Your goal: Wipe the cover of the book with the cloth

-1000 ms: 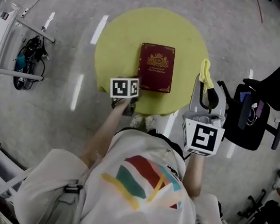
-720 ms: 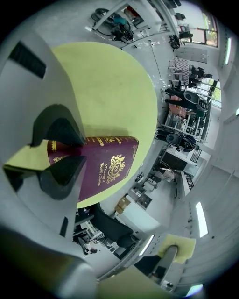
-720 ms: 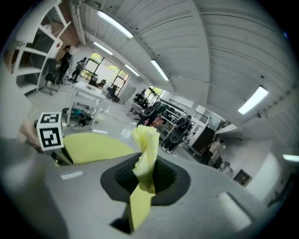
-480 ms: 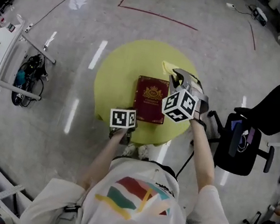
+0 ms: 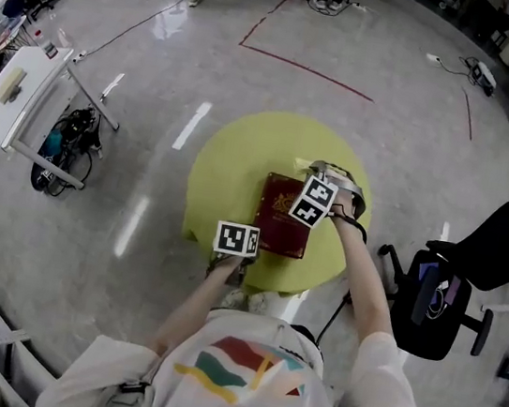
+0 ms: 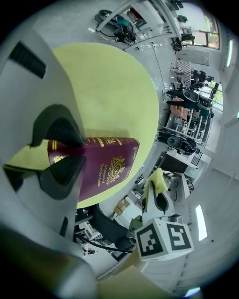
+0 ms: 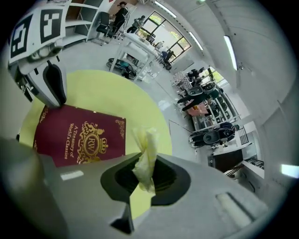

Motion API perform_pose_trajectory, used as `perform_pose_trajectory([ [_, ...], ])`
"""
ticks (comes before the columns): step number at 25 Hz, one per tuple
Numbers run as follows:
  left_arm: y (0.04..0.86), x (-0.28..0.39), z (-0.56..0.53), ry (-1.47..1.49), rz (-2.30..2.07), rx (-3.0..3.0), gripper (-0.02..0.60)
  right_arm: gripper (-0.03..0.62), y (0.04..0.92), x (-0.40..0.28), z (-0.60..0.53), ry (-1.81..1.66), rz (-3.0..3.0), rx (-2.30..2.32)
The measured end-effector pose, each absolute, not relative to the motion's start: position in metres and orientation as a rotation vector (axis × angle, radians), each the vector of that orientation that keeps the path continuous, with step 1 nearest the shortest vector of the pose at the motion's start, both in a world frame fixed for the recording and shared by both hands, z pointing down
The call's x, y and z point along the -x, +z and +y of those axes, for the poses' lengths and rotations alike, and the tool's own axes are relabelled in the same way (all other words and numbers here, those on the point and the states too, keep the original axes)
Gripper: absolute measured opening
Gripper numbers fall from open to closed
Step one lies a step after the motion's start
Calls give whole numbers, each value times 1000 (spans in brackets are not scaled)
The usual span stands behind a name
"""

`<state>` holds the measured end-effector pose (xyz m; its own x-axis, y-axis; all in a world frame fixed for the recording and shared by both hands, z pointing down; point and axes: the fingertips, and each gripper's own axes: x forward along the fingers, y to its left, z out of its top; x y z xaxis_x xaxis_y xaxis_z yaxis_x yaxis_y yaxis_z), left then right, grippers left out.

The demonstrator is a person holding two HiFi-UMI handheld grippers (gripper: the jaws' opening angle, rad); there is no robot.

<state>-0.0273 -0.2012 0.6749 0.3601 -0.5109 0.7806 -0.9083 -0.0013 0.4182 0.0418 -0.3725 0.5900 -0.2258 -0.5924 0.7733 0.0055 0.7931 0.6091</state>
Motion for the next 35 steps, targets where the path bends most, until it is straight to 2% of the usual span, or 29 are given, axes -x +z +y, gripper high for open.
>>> perform_pose_trajectory([
  [12, 673, 30, -204, 516, -1293, -1647, 80, 28, 653, -62, -360, -486, -1648, -389],
  [35, 672, 28, -204, 508, -1304, -1651, 80, 28, 671, -61, -326, -494, -1596, -287],
])
